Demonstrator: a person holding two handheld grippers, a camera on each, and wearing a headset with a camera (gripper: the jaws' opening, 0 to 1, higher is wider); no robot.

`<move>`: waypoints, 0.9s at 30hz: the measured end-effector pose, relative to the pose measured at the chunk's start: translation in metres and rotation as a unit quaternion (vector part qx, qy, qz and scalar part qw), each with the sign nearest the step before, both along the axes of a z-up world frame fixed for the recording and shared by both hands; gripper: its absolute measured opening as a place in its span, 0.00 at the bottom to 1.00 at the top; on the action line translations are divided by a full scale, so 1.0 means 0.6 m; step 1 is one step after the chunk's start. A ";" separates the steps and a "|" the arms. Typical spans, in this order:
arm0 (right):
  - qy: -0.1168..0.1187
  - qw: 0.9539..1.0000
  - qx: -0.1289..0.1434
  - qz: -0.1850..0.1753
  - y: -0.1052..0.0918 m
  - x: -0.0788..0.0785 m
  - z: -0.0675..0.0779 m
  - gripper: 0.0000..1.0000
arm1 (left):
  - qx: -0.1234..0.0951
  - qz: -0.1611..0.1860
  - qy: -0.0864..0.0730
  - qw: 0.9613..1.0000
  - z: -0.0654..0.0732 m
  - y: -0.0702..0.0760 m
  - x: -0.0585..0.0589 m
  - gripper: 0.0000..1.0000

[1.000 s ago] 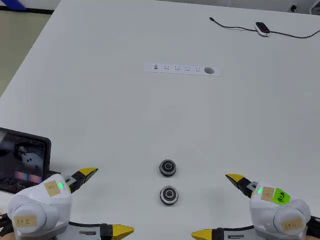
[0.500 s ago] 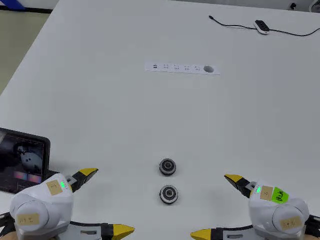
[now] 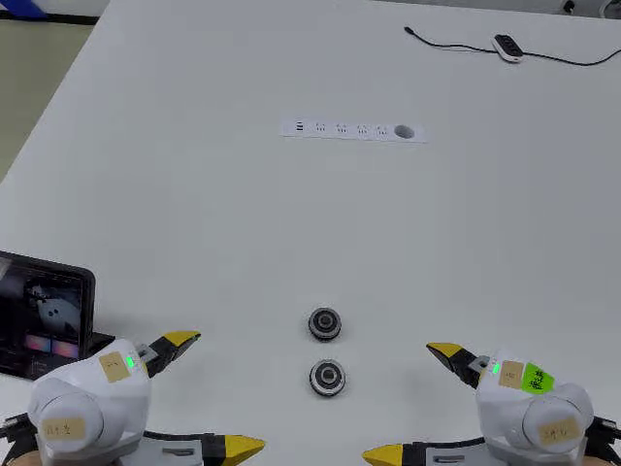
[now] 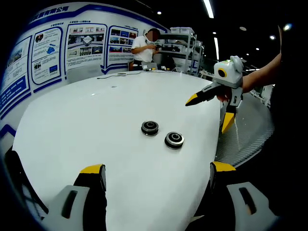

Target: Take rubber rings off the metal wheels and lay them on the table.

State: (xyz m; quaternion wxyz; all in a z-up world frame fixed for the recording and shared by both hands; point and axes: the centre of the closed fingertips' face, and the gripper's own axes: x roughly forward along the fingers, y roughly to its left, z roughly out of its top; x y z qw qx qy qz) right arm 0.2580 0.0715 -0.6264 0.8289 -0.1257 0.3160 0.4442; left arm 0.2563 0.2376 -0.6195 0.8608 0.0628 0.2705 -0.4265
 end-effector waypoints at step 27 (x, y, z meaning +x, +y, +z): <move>0.041 0.998 0.049 -0.024 0.039 -0.006 -0.010 0.90 | 0.015 -0.071 -0.006 0.997 0.004 -0.061 0.015 0.66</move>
